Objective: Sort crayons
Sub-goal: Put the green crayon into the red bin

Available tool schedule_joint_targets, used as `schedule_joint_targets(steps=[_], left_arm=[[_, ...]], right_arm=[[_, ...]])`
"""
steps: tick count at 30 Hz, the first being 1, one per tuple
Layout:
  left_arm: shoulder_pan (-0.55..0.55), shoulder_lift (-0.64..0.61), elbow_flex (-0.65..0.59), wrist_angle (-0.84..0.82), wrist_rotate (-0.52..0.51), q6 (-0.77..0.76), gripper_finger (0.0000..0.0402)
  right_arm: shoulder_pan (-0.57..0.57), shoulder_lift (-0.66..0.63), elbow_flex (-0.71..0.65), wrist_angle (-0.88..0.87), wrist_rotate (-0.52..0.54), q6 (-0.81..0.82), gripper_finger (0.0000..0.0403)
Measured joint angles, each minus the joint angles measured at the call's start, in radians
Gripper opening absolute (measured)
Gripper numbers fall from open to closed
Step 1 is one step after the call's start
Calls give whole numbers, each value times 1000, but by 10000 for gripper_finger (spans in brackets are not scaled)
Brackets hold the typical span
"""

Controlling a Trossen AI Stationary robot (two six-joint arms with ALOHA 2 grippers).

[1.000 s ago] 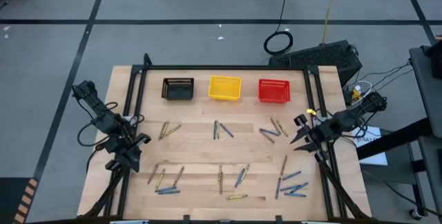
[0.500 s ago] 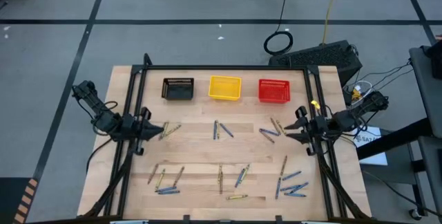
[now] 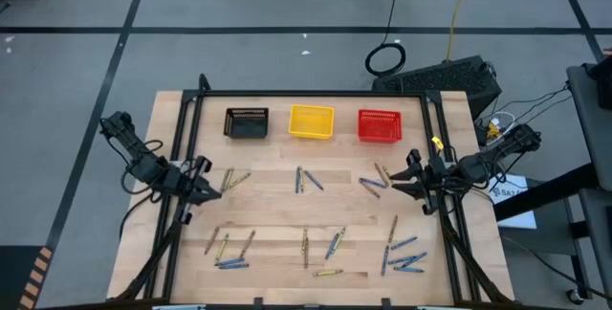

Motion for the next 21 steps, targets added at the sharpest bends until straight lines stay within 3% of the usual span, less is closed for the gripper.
schedule_joint_targets(steps=[15, 21], left_arm=[[0, 0, 1, 95, -9, 1, 8], [0, 0, 1, 98, -148, -1, 8]], right_arm=[[0, 0, 0, 0, 1, 74, 98], [0, 0, 0, -1, 1, 47, 98]])
